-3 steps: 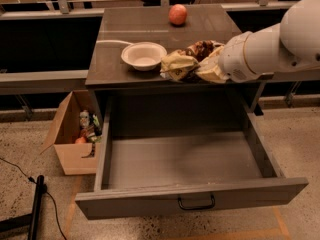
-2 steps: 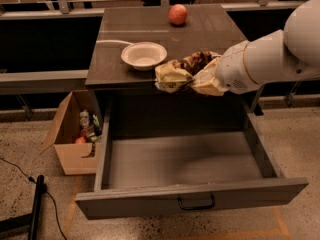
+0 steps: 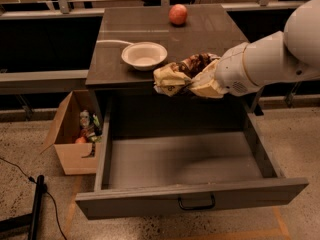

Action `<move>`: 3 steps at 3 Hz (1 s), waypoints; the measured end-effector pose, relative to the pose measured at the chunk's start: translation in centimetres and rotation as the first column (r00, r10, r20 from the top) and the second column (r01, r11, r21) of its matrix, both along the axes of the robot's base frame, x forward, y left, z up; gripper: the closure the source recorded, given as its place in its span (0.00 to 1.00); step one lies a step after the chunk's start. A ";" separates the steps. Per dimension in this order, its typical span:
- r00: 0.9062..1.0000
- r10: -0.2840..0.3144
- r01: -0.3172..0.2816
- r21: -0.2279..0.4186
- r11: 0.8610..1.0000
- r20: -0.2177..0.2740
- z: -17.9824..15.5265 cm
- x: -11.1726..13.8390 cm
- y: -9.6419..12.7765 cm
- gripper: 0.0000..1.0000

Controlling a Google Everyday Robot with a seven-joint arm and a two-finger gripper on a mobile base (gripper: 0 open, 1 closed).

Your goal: Place brown chip bag into paper bowl

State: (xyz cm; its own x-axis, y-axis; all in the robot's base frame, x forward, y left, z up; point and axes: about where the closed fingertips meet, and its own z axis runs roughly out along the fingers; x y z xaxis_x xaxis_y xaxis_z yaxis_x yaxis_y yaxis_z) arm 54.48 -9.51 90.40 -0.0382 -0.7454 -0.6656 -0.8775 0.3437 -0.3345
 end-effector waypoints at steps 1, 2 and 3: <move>1.000 0.005 -0.005 -0.001 1.000 -0.022 -0.5 -1.8 0.7 1.00; 0.999 0.016 -0.016 -0.008 1.000 -0.032 -0.7 -3.2 1.6 1.00; 0.999 0.011 -0.012 -0.026 1.000 -0.053 -2.2 -4.4 2.2 1.00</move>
Offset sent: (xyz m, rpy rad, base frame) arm -0.0497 0.0235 -0.0106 -0.0156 0.0451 0.0216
